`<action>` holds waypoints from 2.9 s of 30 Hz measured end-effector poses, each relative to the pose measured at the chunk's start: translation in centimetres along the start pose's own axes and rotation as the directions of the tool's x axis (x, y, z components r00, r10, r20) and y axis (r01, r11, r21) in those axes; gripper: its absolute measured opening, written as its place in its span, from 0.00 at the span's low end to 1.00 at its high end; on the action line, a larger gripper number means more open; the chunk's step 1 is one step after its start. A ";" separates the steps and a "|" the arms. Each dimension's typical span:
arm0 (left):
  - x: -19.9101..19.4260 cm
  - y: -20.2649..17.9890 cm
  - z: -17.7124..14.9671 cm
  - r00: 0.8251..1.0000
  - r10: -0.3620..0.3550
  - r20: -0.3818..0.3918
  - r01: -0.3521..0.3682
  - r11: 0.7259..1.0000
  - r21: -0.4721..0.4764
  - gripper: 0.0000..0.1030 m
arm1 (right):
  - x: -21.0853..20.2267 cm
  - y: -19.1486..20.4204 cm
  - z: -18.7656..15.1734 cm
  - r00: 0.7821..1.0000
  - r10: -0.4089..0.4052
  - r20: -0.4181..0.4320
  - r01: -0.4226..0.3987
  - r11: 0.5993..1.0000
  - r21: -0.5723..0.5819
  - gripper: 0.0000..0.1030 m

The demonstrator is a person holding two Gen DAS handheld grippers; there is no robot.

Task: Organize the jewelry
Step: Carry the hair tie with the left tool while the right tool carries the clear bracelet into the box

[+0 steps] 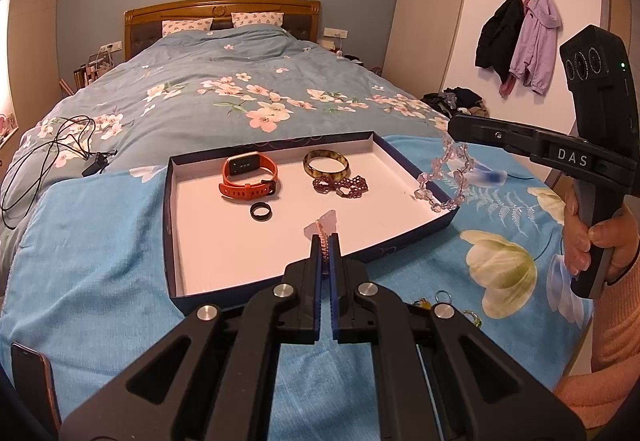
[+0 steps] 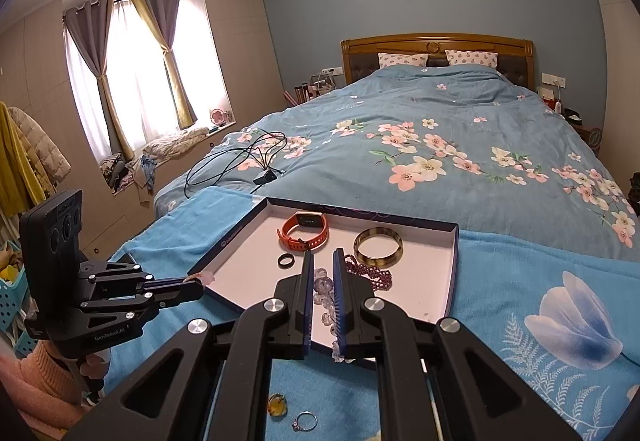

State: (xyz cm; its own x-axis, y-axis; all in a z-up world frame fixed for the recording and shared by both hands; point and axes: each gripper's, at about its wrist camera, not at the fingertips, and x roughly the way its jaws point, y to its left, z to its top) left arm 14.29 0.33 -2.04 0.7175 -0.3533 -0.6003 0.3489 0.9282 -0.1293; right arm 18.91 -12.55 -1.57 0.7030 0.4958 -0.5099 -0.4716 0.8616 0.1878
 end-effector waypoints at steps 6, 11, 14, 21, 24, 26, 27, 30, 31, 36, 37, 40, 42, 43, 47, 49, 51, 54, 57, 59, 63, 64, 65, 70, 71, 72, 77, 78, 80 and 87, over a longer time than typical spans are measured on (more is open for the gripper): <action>0.4 0.4 0.4 1.000 0.002 -0.004 -0.002 1.000 -0.005 0.03 | 0.3 -0.1 0.4 1.000 0.001 -0.003 -0.001 1.000 0.004 0.07; 0.6 0.5 0.8 1.000 0.004 -0.002 -0.004 1.000 -0.003 0.03 | 0.7 -0.1 0.6 1.000 0.001 -0.004 -0.001 1.000 0.004 0.07; 0.8 0.6 0.9 1.000 0.007 -0.003 -0.007 1.000 0.002 0.03 | 0.7 -0.1 0.7 1.000 0.002 -0.005 -0.002 1.000 0.004 0.07; 1.2 0.5 1.2 1.000 0.012 -0.007 -0.012 1.000 0.011 0.03 | 1.4 -0.2 0.9 1.000 0.002 -0.010 -0.001 1.000 0.008 0.07; 1.3 0.5 1.4 1.000 0.017 -0.009 -0.017 1.000 0.016 0.03 | 2.1 -0.2 1.3 1.000 0.003 -0.015 -0.003 1.000 0.009 0.07; 1.4 0.5 1.5 1.000 0.019 -0.010 -0.019 1.000 0.018 0.03 | 2.1 -0.2 1.2 1.000 0.003 -0.015 -0.003 1.000 0.009 0.07; 1.5 0.5 1.6 1.000 0.021 -0.010 -0.021 1.000 0.019 0.03 | 2.3 -0.2 1.3 1.000 0.003 -0.016 -0.003 1.000 0.010 0.07; 1.7 0.6 1.7 1.000 0.028 -0.011 -0.028 0.999 0.021 0.03 | 3.0 -0.3 1.3 1.000 0.003 -0.020 -0.002 1.000 0.012 0.07; 1.8 0.7 1.8 0.999 0.031 -0.012 -0.030 0.999 0.021 0.03 | 3.2 -0.3 1.3 1.000 0.002 -0.021 -0.002 1.000 0.012 0.07; 2.4 0.9 2.0 0.999 0.043 -0.019 -0.043 0.999 0.024 0.03 | 3.3 -0.4 1.3 1.000 0.004 -0.022 -0.004 1.000 0.013 0.07; 2.5 1.0 2.1 0.999 0.047 -0.020 -0.046 0.999 0.026 0.03 | 3.3 -0.4 1.3 1.000 0.003 -0.022 -0.003 1.000 0.013 0.07; 2.8 1.2 2.2 0.998 0.050 -0.023 -0.049 0.998 0.027 0.03 | 3.5 -0.4 1.3 1.000 0.004 -0.024 -0.004 1.000 0.012 0.07; 2.9 1.2 2.2 0.998 0.051 -0.023 -0.050 0.998 0.026 0.03 | 3.9 -0.4 1.2 1.000 0.005 -0.028 -0.005 1.000 0.012 0.07; 3.0 1.2 2.3 0.998 0.051 -0.024 -0.050 0.998 0.025 0.03 | 4.2 -0.5 1.2 1.000 0.005 -0.030 -0.005 1.000 0.011 0.07; 3.4 1.5 2.3 0.998 0.055 -0.031 -0.054 0.998 0.022 0.03 | 4.6 -0.5 1.2 0.999 0.007 -0.033 -0.007 1.000 0.011 0.07; 3.6 1.5 2.2 0.998 0.057 -0.032 -0.056 0.998 0.023 0.03 | 4.8 -0.6 1.2 0.999 0.009 -0.034 -0.009 1.000 0.011 0.07; 3.8 1.7 2.2 0.998 0.058 -0.036 -0.058 0.998 0.022 0.03 | 5.1 -0.6 1.2 0.999 0.010 -0.036 -0.010 1.000 0.012 0.07; 4.1 1.9 2.2 0.998 0.056 -0.042 -0.056 0.998 0.018 0.03 | 5.1 -0.6 1.2 0.999 0.009 -0.037 -0.008 1.000 0.012 0.07; 4.4 2.0 2.2 0.997 0.060 -0.047 -0.059 0.998 0.018 0.03 | 5.4 -0.6 1.2 0.999 0.008 -0.041 -0.008 1.000 0.013 0.07; 4.6 2.1 2.3 0.997 0.063 -0.049 -0.062 0.998 0.017 0.03 | 5.7 -0.6 1.1 0.999 0.007 -0.044 -0.007 1.000 0.014 0.07; 5.0 2.4 2.3 0.996 0.064 -0.059 -0.063 0.998 0.015 0.03 | 6.1 -0.6 1.2 0.999 0.007 -0.048 -0.006 1.000 0.015 0.07; 5.0 2.4 2.2 0.996 0.064 -0.061 -0.063 0.998 0.013 0.03 | 6.1 -0.6 1.3 0.999 0.008 -0.048 -0.007 1.000 0.015 0.07; 5.1 2.4 2.2 0.996 0.063 -0.065 -0.062 0.998 0.011 0.03 | 6.2 -0.6 1.3 0.999 0.009 -0.050 -0.009 1.000 0.016 0.07; 5.8 2.8 2.3 0.995 0.069 -0.077 -0.069 0.998 0.009 0.03 | 6.6 -0.7 1.1 0.998 0.017 -0.057 -0.015 0.999 0.028 0.07; 5.9 2.8 2.3 0.994 0.072 -0.081 -0.071 0.997 0.010 0.03 | 6.8 -0.8 1.2 0.998 0.017 -0.059 -0.015 0.999 0.030 0.07; 6.1 2.9 2.3 0.994 0.072 -0.083 -0.071 0.997 0.010 0.03 | 7.0 -0.8 1.2 0.998 0.017 -0.061 -0.015 0.999 0.033 0.07; 6.8 3.0 2.4 0.993 0.070 -0.099 -0.069 0.998 0.007 0.03 | 8.0 -1.0 1.3 0.997 0.012 -0.073 -0.010 0.999 0.035 0.07; 7.0 3.1 2.4 0.992 0.069 -0.101 -0.069 0.998 0.008 0.03 | 8.1 -1.0 1.3 0.997 0.013 -0.077 -0.010 0.999 0.037 0.07; 7.3 3.1 2.5 0.992 0.073 -0.105 -0.072 0.997 0.011 0.03 | 8.5 -1.1 1.4 0.996 0.018 -0.084 -0.014 0.999 0.044 0.07; 8.6 3.7 2.9 0.989 0.078 -0.127 -0.078 0.997 0.005 0.03 | 9.8 -1.4 1.7 0.994 0.012 -0.105 -0.006 0.999 0.053 0.07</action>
State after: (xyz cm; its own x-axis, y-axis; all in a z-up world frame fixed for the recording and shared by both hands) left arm 23.52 0.36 -5.37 0.6601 -0.2621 -0.7040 0.2948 0.9523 -0.0782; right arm 27.41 -8.72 -5.42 0.6375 0.4920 -0.5928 -0.4470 0.8630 0.2356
